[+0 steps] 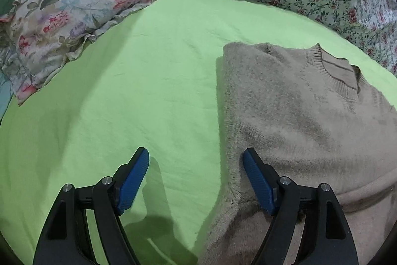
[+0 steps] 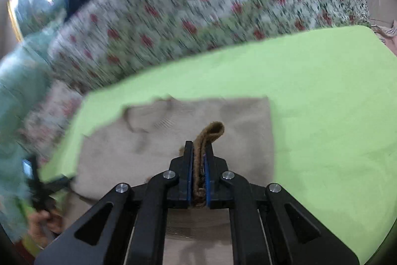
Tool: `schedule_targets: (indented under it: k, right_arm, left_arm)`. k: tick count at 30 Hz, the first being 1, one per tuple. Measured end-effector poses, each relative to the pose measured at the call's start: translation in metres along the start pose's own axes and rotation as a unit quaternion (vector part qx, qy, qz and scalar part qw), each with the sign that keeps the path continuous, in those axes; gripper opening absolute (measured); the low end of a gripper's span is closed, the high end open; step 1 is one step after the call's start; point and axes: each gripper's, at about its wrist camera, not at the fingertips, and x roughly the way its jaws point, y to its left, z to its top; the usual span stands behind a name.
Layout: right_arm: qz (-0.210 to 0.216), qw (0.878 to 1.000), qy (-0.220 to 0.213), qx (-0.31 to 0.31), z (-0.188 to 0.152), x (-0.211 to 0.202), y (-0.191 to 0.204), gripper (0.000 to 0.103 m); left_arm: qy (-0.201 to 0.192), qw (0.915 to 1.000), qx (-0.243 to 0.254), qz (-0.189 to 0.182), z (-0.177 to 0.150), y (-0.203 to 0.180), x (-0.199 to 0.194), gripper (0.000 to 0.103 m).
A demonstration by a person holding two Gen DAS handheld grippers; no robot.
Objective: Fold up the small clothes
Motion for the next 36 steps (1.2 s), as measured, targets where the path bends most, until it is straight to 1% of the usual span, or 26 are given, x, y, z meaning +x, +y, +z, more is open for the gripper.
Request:
schedule_targets:
  k: [1,2,3,4,6,8,9,12,13,14,15,16,17,19,21,24,26,27,29,31,32,33,34,36]
  right_arm:
    - [-0.017,0.999,0.028,0.002,-0.008,0.016,-0.007,0.009]
    - [-0.027,0.999,0.045,0.005,-0.013,0.024,-0.012,0.009]
    - [-0.050,0.996,0.069,0.008,-0.023,0.034,-0.020,0.009]
    - [-0.064,0.995,0.081,0.010,-0.031,0.037,-0.026,0.009]
    - [-0.056,0.996,0.070,0.025,-0.037,0.026,-0.034,0.009]
    - [-0.068,0.996,0.060,0.024,-0.040,0.006,-0.033,0.009]
    - [-0.068,0.996,0.055,0.024,-0.040,-0.002,-0.032,0.009]
    - [-0.046,0.998,0.045,0.026,-0.046,-0.034,-0.029,0.012]
    - [-0.036,0.998,0.041,0.023,-0.051,-0.049,-0.026,0.016]
    - [-0.030,0.999,0.039,0.020,-0.054,-0.056,-0.022,0.025]
    - [-0.023,0.999,0.036,0.016,-0.058,-0.063,-0.018,0.031]
    - [-0.016,0.999,0.033,0.015,-0.063,-0.071,-0.017,0.041]
    - [-0.003,1.000,0.027,0.015,-0.072,-0.085,-0.015,0.046]
    - [0.015,0.999,0.024,0.019,-0.083,-0.098,-0.010,0.048]
    - [0.027,0.999,0.030,0.023,-0.093,-0.105,-0.010,0.048]
    - [0.047,0.998,0.036,0.025,-0.110,-0.119,-0.012,0.050]
    - [0.062,0.997,0.037,0.027,-0.121,-0.129,-0.012,0.056]
    - [0.070,0.996,0.038,0.026,-0.126,-0.133,-0.013,0.058]
    - [0.090,0.995,0.042,0.027,-0.137,-0.142,-0.016,0.063]
    - [0.107,0.993,0.048,0.026,-0.148,-0.150,-0.019,0.064]
    - [0.115,0.992,0.052,0.025,-0.153,-0.154,-0.021,0.064]
    - [0.120,0.991,0.056,0.025,-0.158,-0.158,-0.023,0.065]
    - [0.129,0.989,0.064,0.024,-0.164,-0.163,-0.028,0.065]
    - [0.142,0.987,0.078,0.021,-0.175,-0.173,-0.035,0.066]
  left_arm:
    - [-0.001,1.0000,0.002,0.004,-0.001,-0.001,0.001,0.080]
    - [-0.002,1.0000,0.004,0.007,-0.001,-0.001,0.001,0.080]
    - [-0.003,0.9999,0.005,0.010,-0.001,-0.002,0.001,0.081]
    - [-0.003,0.9999,0.007,0.011,-0.001,-0.002,0.000,0.081]
    - [-0.001,0.9998,0.011,0.016,-0.001,-0.002,-0.002,0.081]
    - [0.000,0.9997,0.018,0.018,-0.004,-0.001,-0.009,0.081]
    - [0.001,0.9997,0.021,0.015,-0.007,-0.001,-0.015,0.081]
    - [0.005,0.9996,0.028,-0.003,-0.021,-0.001,-0.037,0.079]
    - [0.005,0.9994,0.030,-0.013,-0.027,0.000,-0.046,0.079]
    - [0.005,0.9991,0.032,-0.026,-0.035,0.001,-0.056,0.079]
    - [0.004,0.9986,0.034,-0.039,-0.044,0.003,-0.066,0.079]
    - [0.003,0.9977,0.035,-0.058,-0.056,0.006,-0.079,0.079]
    - [0.004,0.9971,0.036,-0.068,-0.064,0.008,-0.087,0.079]
    - [0.006,0.9949,0.036,-0.095,-0.084,0.014,-0.104,0.079]
    - [0.010,0.9920,0.035,-0.121,-0.106,0.021,-0.120,0.080]
    - [0.025,0.9884,0.031,-0.147,-0.132,0.031,-0.132,0.080]
    - [0.035,0.9862,0.022,-0.160,-0.149,0.040,-0.139,0.080]
    - [0.040,0.9846,0.016,-0.170,-0.156,0.044,-0.141,0.080]
    - [0.057,0.9780,0.000,-0.201,-0.174,0.053,-0.145,0.080]
    - [0.076,0.9682,-0.007,-0.238,-0.191,0.057,-0.148,0.080]
    - [0.085,0.9635,-0.003,-0.254,-0.201,0.057,-0.149,0.080]
    - [0.092,0.9608,0.005,-0.261,-0.210,0.056,-0.151,0.080]
    - [0.097,0.9585,0.017,-0.267,-0.219,0.053,-0.153,0.080]
    - [0.104,0.9510,0.047,-0.287,-0.237,0.045,-0.159,0.080]
